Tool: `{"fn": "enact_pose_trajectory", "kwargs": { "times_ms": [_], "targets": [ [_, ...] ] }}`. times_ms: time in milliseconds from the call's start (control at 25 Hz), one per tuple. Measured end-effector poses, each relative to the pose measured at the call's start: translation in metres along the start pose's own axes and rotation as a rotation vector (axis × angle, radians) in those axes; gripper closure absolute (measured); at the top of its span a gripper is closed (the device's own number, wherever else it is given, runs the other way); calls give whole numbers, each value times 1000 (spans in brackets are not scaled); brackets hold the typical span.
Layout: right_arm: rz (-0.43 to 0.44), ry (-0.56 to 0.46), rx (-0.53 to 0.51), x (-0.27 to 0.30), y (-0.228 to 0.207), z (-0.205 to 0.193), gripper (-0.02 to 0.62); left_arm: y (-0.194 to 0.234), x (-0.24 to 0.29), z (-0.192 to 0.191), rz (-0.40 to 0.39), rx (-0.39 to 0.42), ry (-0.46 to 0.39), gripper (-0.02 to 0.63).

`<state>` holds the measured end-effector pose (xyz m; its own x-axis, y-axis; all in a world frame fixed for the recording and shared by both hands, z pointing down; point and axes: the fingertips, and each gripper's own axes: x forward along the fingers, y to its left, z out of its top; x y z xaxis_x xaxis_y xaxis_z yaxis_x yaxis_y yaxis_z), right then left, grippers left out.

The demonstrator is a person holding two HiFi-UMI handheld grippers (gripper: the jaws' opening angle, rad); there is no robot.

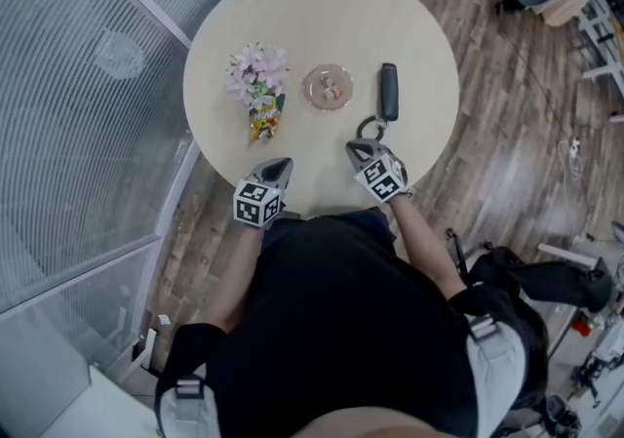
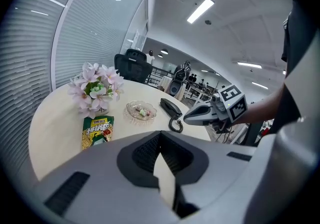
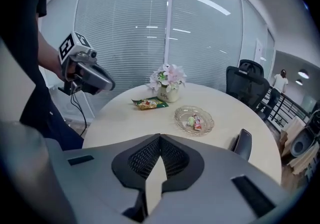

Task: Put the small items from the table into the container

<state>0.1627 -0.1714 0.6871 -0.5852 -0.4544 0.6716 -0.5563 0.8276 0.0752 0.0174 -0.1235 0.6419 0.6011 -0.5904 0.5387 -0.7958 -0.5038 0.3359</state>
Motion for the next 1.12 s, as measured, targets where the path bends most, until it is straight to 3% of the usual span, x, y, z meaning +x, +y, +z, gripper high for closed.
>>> {"fn": "enact_pose_trajectory", "kwargs": {
  "times_ms": [280, 800, 1120],
  "targets": [
    [-37, -34, 105, -7, 16, -14, 572, 4, -8, 0, -20, 45, 3, 603],
    [-48, -37, 152, -3, 39, -14, 572, 10, -9, 5, -43, 87, 6, 604],
    [-33, -8, 139, 1, 45, -17, 572, 27, -14, 9, -29, 28, -27, 603]
  ]
}}
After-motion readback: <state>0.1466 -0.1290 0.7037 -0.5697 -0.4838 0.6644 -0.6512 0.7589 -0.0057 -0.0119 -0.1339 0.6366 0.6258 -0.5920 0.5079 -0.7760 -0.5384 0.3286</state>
